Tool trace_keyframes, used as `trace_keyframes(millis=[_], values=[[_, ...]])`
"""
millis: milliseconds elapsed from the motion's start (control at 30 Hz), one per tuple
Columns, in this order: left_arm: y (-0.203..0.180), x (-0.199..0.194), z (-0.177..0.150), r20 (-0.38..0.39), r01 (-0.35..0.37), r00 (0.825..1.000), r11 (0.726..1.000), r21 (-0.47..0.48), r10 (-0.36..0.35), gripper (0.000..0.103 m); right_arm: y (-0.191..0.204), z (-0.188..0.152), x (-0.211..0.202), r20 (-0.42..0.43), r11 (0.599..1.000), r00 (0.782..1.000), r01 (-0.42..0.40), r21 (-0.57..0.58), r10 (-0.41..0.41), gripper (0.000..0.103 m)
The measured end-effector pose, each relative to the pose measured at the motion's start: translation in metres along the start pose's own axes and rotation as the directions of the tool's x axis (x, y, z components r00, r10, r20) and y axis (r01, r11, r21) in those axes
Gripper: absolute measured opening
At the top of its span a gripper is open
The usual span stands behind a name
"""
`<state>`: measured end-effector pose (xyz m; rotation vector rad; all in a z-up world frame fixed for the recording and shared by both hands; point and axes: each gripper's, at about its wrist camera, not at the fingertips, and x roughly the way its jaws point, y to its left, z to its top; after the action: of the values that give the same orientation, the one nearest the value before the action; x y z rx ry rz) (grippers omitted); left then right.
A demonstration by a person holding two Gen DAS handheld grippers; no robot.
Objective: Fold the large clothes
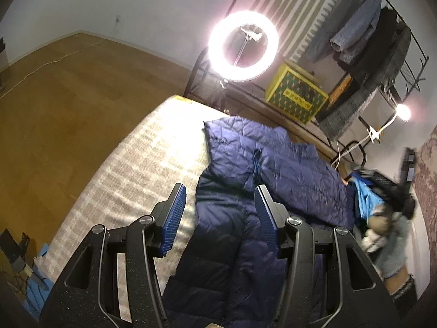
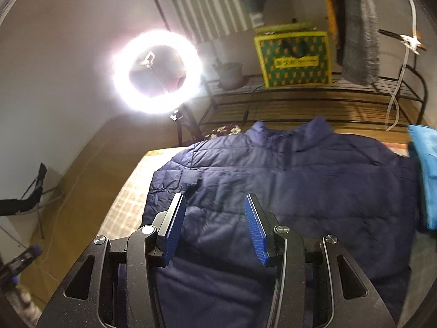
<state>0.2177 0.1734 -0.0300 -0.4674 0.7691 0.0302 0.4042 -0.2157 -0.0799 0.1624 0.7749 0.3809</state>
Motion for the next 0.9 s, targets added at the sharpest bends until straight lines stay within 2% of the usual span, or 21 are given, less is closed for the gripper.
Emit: trace_keyframes(millis=[133, 233, 333, 400, 433, 567, 600, 667, 800, 900], values=[[0.006, 0.000, -0.014, -0.043, 0.023, 0.999, 1.000, 0.004, -0.022, 0.053, -0.013, -0.010, -0.050, 0.032, 1.000, 0.999, 0.023, -0.008, -0.023, 0.044], [0.007, 0.004, -0.029, -0.090, 0.026, 0.996, 0.999, 0.046, -0.022, 0.053, -0.023, -0.024, -0.088, 0.049, 0.999, 0.998, 0.035, -0.002, -0.035, 0.044], [0.009, 0.007, -0.049, -0.134, 0.013, 0.991, 0.994, 0.104, 0.001, 0.053, -0.034, -0.046, -0.123, 0.055, 0.998, 0.997, 0.056, 0.003, -0.056, 0.044], [0.015, 0.009, -0.065, -0.178, 0.021, 0.984, 0.992, 0.123, 0.002, 0.057, -0.046, -0.068, -0.149, 0.051, 0.997, 0.996, 0.074, 0.009, -0.074, 0.044], [0.021, 0.011, -0.073, -0.203, 0.024, 0.979, 0.993, 0.120, 0.000, 0.061, -0.051, -0.077, -0.158, 0.046, 0.997, 0.996, 0.082, 0.013, -0.083, 0.044], [0.046, 0.015, -0.107, -0.312, 0.051, 0.949, 0.998, 0.041, -0.036, 0.061, -0.073, -0.127, -0.195, 0.008, 0.990, 0.990, 0.138, 0.038, -0.138, 0.045], [0.051, 0.016, -0.116, -0.334, 0.051, 0.942, 0.998, 0.023, -0.040, 0.061, -0.079, -0.139, -0.202, -0.005, 0.988, 0.989, 0.150, 0.047, -0.150, 0.048], [0.056, 0.018, -0.130, -0.368, 0.051, 0.929, 0.999, 0.005, -0.045, 0.061, -0.093, -0.165, -0.215, -0.026, 0.982, 0.985, 0.172, 0.079, -0.170, 0.053], [0.059, 0.019, -0.154, -0.415, 0.054, 0.909, 0.999, -0.005, -0.051, 0.061, -0.121, -0.207, -0.231, -0.081, 0.969, 0.979, 0.200, 0.143, -0.189, 0.054], [0.063, 0.022, -0.170, -0.450, 0.070, 0.889, 0.997, -0.045, -0.083, 0.061, -0.146, -0.237, -0.230, -0.139, 0.959, 0.975, 0.202, 0.201, -0.176, 0.054]])
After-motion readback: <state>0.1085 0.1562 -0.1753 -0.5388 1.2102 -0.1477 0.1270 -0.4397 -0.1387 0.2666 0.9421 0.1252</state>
